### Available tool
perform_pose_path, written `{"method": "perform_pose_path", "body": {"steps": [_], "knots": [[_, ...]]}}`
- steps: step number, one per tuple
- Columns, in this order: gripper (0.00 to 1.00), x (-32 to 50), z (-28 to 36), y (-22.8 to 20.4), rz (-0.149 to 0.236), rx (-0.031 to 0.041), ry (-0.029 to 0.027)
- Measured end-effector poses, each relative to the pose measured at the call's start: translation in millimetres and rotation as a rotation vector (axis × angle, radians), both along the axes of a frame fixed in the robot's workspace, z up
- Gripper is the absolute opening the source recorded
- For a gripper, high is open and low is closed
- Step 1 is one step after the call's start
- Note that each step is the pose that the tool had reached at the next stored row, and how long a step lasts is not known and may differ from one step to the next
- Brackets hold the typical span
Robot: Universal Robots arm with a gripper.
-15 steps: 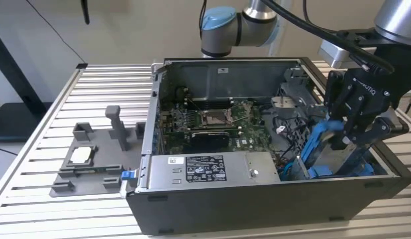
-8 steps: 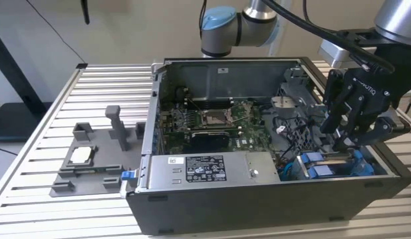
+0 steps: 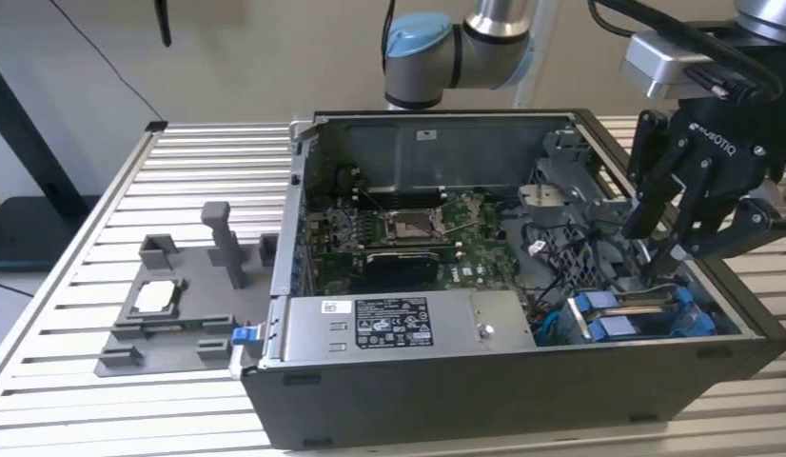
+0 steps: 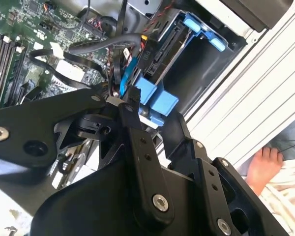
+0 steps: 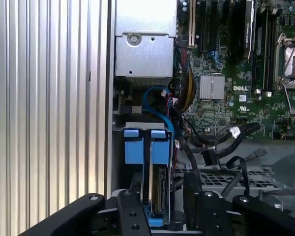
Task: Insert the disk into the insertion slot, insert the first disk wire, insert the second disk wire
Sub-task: 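Insert the disk into the insertion slot, then insert the first disk wire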
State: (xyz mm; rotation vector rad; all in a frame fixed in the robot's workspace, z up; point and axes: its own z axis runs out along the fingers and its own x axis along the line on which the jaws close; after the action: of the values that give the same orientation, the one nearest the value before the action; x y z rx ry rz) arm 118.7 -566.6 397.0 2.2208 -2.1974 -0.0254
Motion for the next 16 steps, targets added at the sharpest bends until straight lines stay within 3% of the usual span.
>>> {"method": "perform_pose_path", "body": {"steps": [1, 6, 8, 9, 10, 14, 16], "knots": [[0.47, -0.2, 0.0, 0.2, 0.000, 0.0003, -0.0043], [0.47, -0.2, 1.4, 1.0, 0.000, 0.0000, -0.0059], [0.47, -0.4, 2.2, 1.7, 0.000, 0.0002, -0.0125], [0.47, -0.3, 2.3, 1.9, 0.000, 0.0001, -0.0205], [0.47, -0.3, 2.4, 2.0, 0.000, 0.0001, -0.0325], [0.47, -0.3, 2.3, 3.0, 0.001, 0.0001, -0.0964], [0.47, -0.3, 2.0, 4.5, 0.005, 0.0003, -0.1162]]}}
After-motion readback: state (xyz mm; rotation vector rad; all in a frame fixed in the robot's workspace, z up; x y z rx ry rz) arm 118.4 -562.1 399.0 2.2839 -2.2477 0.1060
